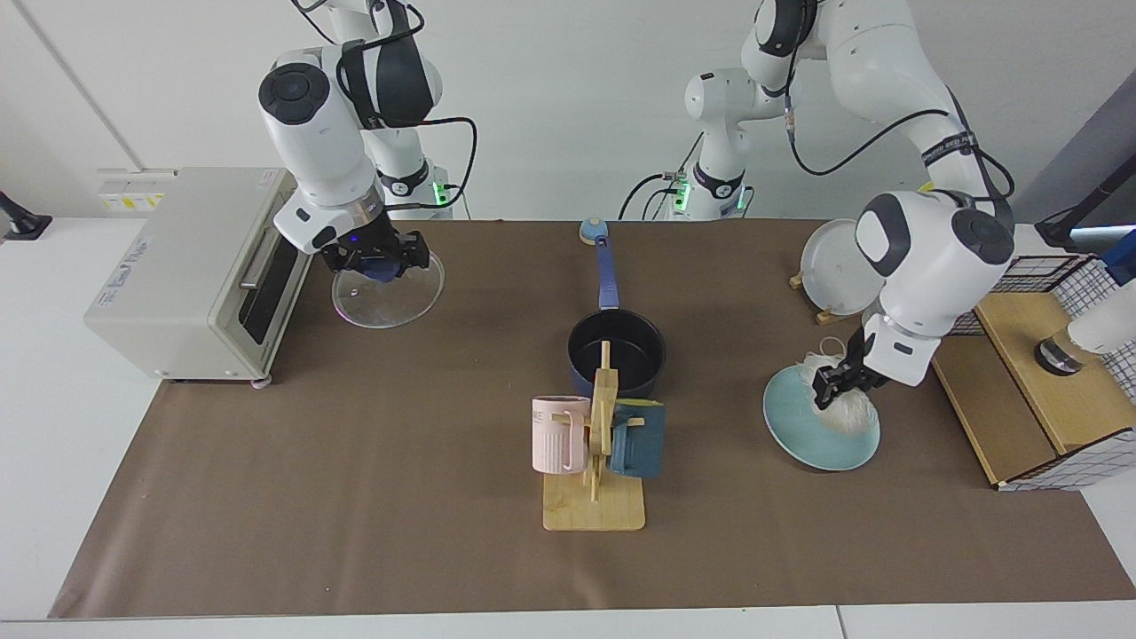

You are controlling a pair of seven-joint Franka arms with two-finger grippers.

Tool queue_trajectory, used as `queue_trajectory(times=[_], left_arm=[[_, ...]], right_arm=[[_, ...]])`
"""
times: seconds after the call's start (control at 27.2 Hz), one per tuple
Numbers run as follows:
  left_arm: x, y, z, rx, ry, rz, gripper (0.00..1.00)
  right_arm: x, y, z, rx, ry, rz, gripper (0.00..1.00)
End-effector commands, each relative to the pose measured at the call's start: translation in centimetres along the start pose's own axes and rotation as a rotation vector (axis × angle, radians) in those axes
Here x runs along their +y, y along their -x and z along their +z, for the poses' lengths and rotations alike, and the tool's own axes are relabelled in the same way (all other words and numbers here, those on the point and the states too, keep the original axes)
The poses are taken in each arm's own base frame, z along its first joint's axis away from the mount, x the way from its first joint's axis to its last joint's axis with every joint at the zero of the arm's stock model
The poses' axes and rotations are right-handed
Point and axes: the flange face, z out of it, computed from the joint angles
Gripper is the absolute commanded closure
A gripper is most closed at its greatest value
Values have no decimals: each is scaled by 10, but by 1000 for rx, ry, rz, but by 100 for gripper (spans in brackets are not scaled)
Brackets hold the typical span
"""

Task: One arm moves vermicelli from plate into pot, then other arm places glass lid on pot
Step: 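Lift the vermicelli with the left gripper and carry it over the pot, then lower the vermicelli into the black pot and open the left gripper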

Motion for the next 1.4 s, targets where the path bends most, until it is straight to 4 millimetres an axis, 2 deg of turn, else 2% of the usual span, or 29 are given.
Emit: queue_trajectory(times=[0.0,0.15,0.22,0.37,0.48,0.55,0.7,0.88,1.14,1.25,1.36], left_arm=[[45,35,-52,3,0,-47,100],[98,65,-61,-33,13,-57,100],[126,82,-58,-49,15,-68,100],[171,120,-50,-55,28,-42,100],[207,151,-32,-51,51,-24,100],[223,166,-13,-42,69,-22,100],[236,187,15,-42,67,15,100],[252,198,41,-24,66,34,100],[253,194,72,-6,50,37,100],[267,205,89,24,13,20,100],[264,203,104,48,-29,25,100]], right_arm=[[10,-8,-24,8,-14,21,100],[11,-9,-24,15,-24,-6,100],[4,-9,-24,23,-19,-17,100],[7,-10,-25,32,-14,-13,100],[7,-10,-24,32,-13,-13,100],[7,-9,-25,32,-13,-15,100],[9,-10,-23,27,-12,-12,100],[11,-10,-22,26,-13,-8,100],[9,-10,-19,25,-15,-11,100],[8,-9,-15,20,-21,-4,100],[8,-8,-12,20,-25,-1,100]])
